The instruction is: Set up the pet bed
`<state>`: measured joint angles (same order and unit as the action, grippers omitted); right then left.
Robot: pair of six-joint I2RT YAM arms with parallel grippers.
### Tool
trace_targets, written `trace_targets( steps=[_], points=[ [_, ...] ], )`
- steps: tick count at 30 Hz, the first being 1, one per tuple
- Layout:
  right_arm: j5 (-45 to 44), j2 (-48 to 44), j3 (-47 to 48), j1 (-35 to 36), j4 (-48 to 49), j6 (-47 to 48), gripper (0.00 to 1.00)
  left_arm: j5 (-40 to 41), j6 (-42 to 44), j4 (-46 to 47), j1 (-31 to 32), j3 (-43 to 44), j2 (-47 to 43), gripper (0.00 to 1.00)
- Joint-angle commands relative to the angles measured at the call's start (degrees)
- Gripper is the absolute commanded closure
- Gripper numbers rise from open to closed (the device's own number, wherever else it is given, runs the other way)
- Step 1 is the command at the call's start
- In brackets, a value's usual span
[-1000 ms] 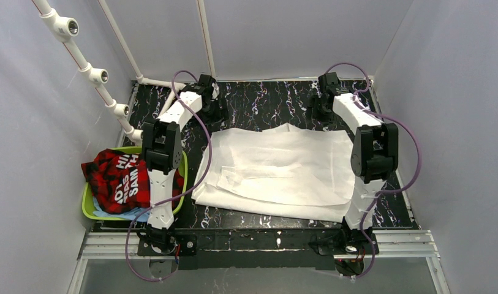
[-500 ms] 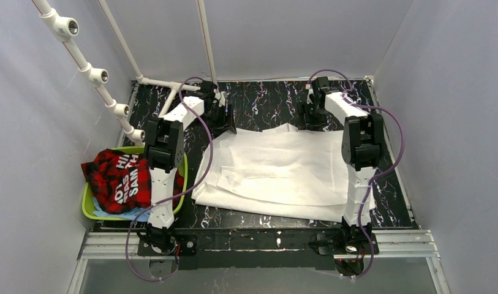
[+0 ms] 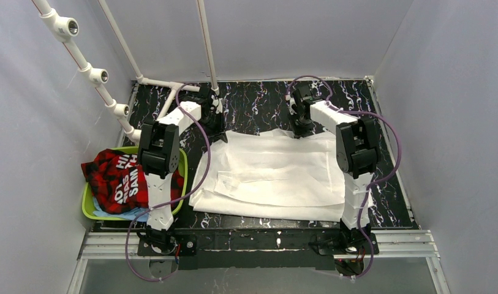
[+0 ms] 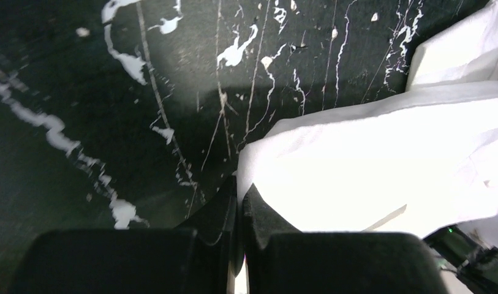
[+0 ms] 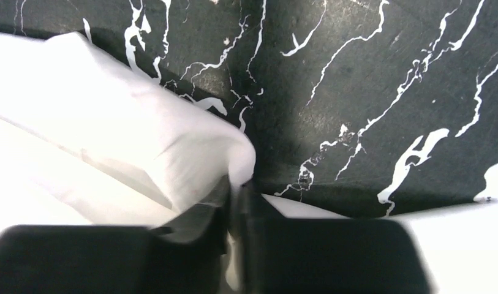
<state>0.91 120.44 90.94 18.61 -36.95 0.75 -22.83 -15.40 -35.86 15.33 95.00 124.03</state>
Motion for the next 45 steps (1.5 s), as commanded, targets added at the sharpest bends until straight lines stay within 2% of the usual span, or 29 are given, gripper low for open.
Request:
trace_targets(
  steps=[1,4,7,11,15,19,22,24,26,29,32,34,37,38,41,45],
  points=[
    [-9.33,-3.20,-0.82,-0.24,1.48,-1.83,0.99,8.26,-1.28,2.21,0.04,-3.51,-9.96,1.00],
    [-15.92,-5.22,-0.39,-0.24,3.93,-4.24,0.99,10.95,-1.87,5.07,0.04,-7.18,-13.61,1.00],
    [-17.63,-8.28,-0.18,-0.24,8.42,-5.87,0.99,12.04,-2.43,7.69,0.05,-10.62,-16.59,1.00],
    [-15.61,-13.39,-2.57,-0.24,16.43,-8.00,0.99,11.11,-3.19,11.55,0.05,-14.79,-20.06,1.00],
    [-10.28,-20.07,-9.11,-0.24,25.12,-8.33,0.99,9.69,-3.66,14.08,0.05,-16.85,-21.81,1.00],
    [-6.30,-27.18,-16.22,-0.24,32.12,-8.61,0.99,11.42,-3.56,14.16,0.05,-16.52,-21.99,0.65],
    [-6.32,-32.24,-20.05,-0.29,33.40,-9.82,0.99,13.80,-3.86,13.93,0.04,-14.59,-21.29,0.26],
    [-5.87,-36.09,-22.65,-0.33,33.85,-10.74,0.99,16.56,-4.80,12.98,0.00,-11.87,-19.51,0.12],
    [-5.35,-39.98,-25.13,-0.33,33.26,-12.45,0.99,19.03,-6.04,10.43,-0.04,-7.71,-16.27,0.06],
    [-3.97,-44.57,-27.09,-0.33,29.81,-15.89,0.99,25.53,-11.72,3.14,-0.19,1.77,-9.43,0.06],
    [-3.67,-47.92,-28.25,-0.32,23.88,-18.24,0.99,23.31,-15.64,-1.68,-0.47,7.66,-4.05,0.12],
    [-6.52,-49.23,-27.74,-0.38,17.95,-19.34,0.99,23.40,-17.69,-4.61,-0.50,10.14,-1.22,0.15],
    [-11.87,-49.27,-25.96,-0.61,6.87,-22.03,0.99,22.98,-18.43,-7.28,-0.71,11.24,0.10,0.16],
    [-11.90,-48.87,-25.49,-0.67,4.00,-22.63,0.99,20.61,-18.28,-7.79,-0.82,11.16,0.30,0.17],
    [-7.02,-46.62,-25.41,-0.76,-2.47,-24.08,0.99,14.39,-18.21,-8.65,-1.17,8.80,-0.20,0.21],
    [7.16,-40.52,-25.66,-0.73,-10.41,-23.25,0.99,11.38,-19.87,-8.40,-1.18,5.41,-1.74,0.30]
  ],
)
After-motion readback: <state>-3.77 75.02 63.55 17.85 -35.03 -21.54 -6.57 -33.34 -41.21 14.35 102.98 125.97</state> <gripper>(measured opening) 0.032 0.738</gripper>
